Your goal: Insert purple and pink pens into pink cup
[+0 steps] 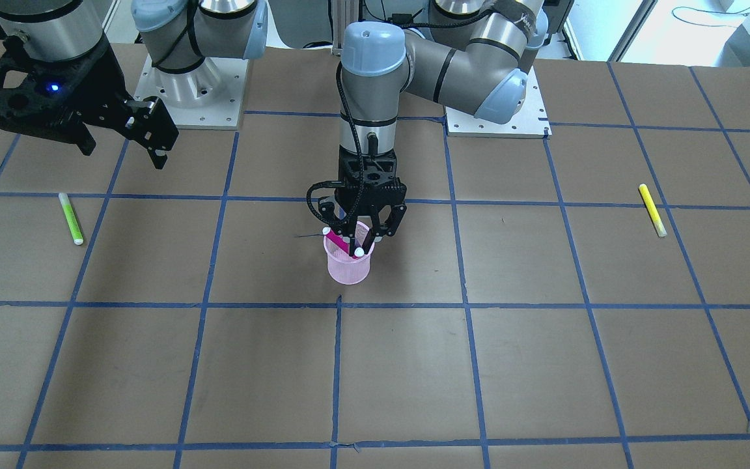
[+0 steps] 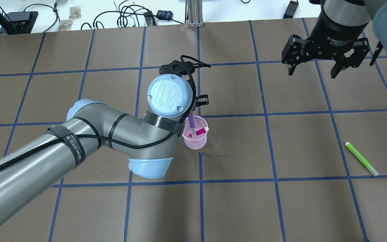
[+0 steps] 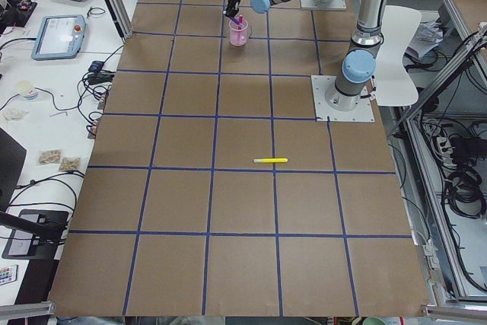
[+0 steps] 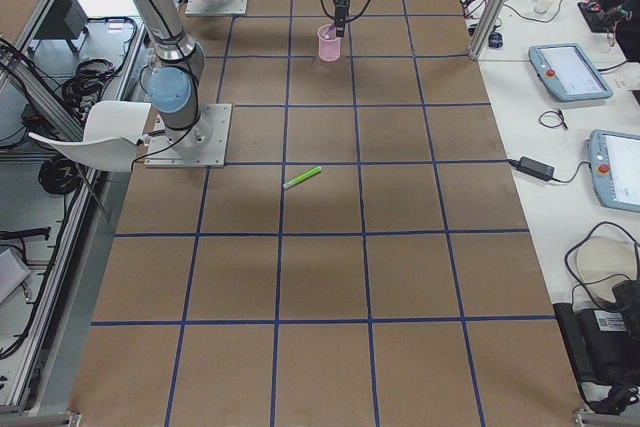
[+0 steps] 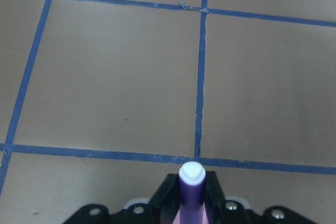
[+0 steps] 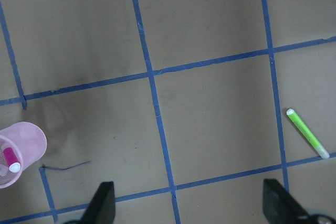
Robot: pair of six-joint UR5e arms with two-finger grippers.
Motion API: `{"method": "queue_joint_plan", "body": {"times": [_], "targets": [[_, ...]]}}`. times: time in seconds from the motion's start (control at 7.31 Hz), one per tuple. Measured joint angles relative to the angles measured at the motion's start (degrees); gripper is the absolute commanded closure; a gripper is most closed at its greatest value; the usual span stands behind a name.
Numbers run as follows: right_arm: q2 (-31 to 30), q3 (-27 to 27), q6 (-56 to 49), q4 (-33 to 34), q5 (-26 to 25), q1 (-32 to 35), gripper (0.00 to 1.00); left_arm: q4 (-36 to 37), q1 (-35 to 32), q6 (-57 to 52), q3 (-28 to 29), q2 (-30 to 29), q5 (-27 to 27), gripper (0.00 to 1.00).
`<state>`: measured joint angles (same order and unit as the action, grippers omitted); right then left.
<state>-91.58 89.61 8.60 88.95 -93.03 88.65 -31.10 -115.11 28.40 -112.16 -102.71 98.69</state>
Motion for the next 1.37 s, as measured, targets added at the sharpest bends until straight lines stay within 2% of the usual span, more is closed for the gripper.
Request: {"method": "queue_joint_plan", "body": {"times": [0.14, 0.27, 0.82, 0.96, 1.09, 1.37], "targets": [[-0.1, -0.1, 0.0, -0.6, 0.7, 0.0, 0.00, 0.0, 0.0, 0.0, -0.1, -0.1, 0.0, 0.06], [-0.1, -0.1, 0.2, -1.4, 2.3, -0.1, 0.00, -0.2, -0.1, 0.0, -0.1, -0.3, -0.1, 0.00], [-0.1, -0.1, 0.8, -2.8, 3.8, -0.2, 0.00, -0.4, 0.4, 0.9, 0.5, 0.2, -1.1, 0.00], [-0.1, -0.1, 0.8, -2.8, 3.9, -0.2, 0.00, -2.8, 1.3, 0.4, 1.7, 1.3, -2.7, 0.00], [-0.1, -0.1, 0.8, -2.8, 3.9, -0.2, 0.00, -8.6, 2.6, -1.0, 4.3, 2.4, -3.9, 0.00], [-0.2, -0.1, 0.8, -2.8, 4.0, -0.1, 0.00, -28.8, 6.8, -8.7, 13.6, 4.6, -5.9, 0.00]]}}
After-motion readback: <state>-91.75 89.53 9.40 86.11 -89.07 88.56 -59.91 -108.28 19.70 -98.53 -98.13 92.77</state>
